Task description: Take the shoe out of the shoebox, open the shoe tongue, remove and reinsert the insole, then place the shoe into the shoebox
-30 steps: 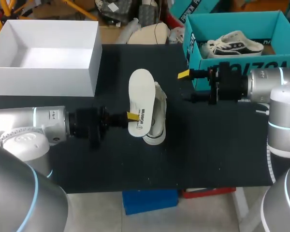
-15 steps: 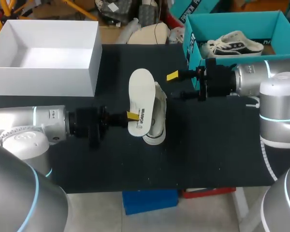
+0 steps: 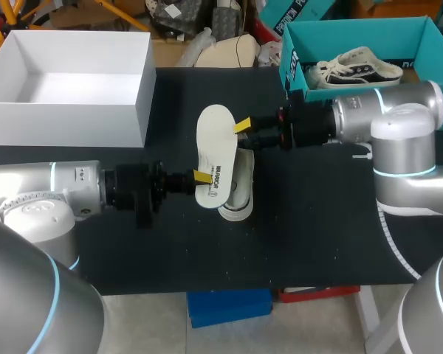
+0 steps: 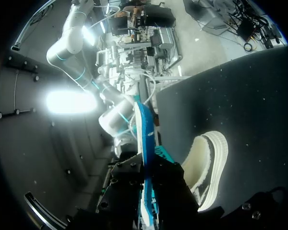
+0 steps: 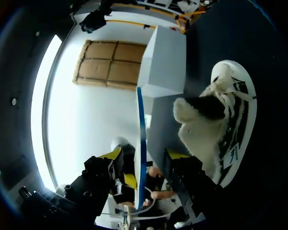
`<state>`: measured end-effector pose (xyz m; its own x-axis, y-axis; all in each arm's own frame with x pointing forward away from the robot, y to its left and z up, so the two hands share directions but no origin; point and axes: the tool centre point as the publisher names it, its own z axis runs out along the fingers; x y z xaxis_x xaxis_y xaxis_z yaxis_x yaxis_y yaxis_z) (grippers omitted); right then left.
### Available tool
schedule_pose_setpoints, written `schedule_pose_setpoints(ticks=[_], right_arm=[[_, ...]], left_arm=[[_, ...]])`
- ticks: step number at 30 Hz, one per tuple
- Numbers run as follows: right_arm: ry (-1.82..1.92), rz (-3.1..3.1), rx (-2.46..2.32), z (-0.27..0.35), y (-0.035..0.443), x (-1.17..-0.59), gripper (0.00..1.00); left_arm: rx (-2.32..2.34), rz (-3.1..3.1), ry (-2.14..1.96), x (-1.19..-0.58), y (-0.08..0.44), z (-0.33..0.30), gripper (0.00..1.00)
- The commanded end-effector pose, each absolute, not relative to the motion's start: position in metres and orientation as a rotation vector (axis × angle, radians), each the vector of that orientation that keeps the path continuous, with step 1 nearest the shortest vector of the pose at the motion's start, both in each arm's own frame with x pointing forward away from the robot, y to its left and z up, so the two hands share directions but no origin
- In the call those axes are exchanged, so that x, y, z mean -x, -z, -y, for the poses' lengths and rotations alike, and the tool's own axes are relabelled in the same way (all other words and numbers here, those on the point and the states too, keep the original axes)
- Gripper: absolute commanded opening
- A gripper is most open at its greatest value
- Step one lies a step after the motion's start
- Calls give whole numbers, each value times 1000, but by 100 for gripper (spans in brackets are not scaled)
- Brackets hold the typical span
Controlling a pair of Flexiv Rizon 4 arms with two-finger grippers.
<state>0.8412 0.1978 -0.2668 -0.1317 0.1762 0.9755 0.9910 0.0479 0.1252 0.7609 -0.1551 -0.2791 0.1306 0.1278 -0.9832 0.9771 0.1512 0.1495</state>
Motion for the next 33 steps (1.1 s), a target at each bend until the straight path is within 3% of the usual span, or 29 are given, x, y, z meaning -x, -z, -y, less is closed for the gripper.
schedule_pose_setpoints(ticks=[1, 14, 17, 18, 19, 32, 33], right_arm=[[1175, 1461, 1246, -209, 270, -845, 49], [1161, 1450, 1225, -229, 278, -842, 44], [1160, 1449, 1222, -230, 278, -842, 27], [1155, 1452, 1224, -231, 278, -842, 17], [1151, 1454, 1225, -231, 278, -842, 0], [1142, 1459, 1227, -231, 278, -842, 0], [1142, 1459, 1227, -231, 278, -842, 0]], left_arm=[[-1236, -1261, 922, -760, 279, 156, 0], [-1236, -1261, 922, -760, 279, 156, 0], [-1236, -1261, 922, -760, 279, 156, 0], [-1236, -1261, 922, -760, 279, 156, 0], [-1236, -1261, 922, -760, 279, 156, 0], [-1251, -1251, 910, -759, 278, 154, 0], [-1277, -1281, 863, -758, 277, 152, 39]])
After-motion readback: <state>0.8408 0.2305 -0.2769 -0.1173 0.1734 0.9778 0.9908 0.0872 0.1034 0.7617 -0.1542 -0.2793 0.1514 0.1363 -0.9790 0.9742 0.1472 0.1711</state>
